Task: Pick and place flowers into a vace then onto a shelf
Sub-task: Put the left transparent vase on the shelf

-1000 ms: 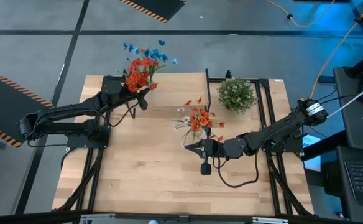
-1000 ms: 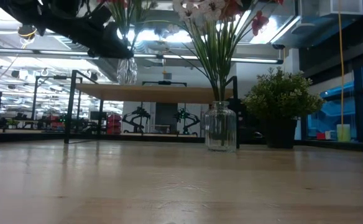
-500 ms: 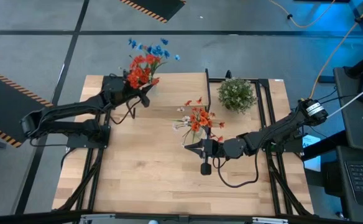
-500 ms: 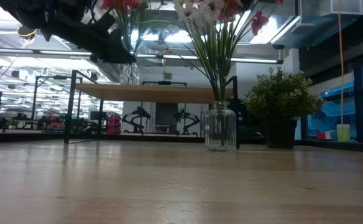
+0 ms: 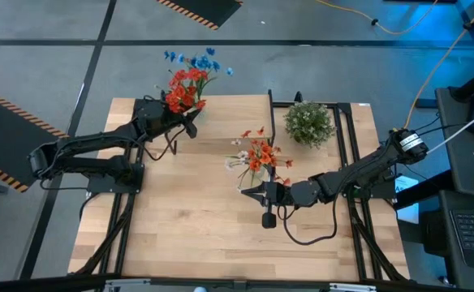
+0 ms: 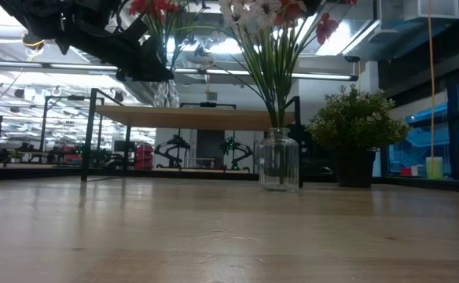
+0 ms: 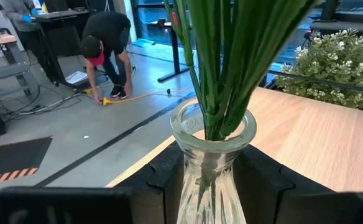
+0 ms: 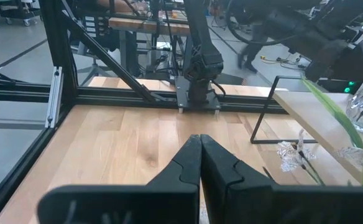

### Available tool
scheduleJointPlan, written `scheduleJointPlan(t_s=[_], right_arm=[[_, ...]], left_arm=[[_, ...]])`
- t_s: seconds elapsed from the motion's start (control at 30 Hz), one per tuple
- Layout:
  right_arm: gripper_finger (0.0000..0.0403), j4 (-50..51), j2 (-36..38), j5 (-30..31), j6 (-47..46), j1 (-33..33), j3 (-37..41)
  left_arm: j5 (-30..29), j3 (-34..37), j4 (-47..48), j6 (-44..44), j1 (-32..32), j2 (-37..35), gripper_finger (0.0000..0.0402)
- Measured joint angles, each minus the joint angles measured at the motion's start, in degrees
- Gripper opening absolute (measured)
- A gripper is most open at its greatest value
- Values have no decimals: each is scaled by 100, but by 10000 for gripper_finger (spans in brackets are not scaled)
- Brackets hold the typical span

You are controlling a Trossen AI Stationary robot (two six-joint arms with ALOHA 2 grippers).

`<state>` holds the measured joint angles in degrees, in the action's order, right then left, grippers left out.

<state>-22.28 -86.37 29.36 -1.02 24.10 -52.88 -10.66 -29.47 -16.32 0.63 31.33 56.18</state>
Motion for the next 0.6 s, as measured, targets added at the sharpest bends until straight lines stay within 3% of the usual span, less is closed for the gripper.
scheduleJointPlan(t_s=[0.27,0.6], right_arm=[[5,-2,0,0,0,0,0],[5,-4,0,0,0,0,0]], left_arm=[[-5,-4,37,12,-9,-2,123],[-17,7,107,15,-9,-8,154]])
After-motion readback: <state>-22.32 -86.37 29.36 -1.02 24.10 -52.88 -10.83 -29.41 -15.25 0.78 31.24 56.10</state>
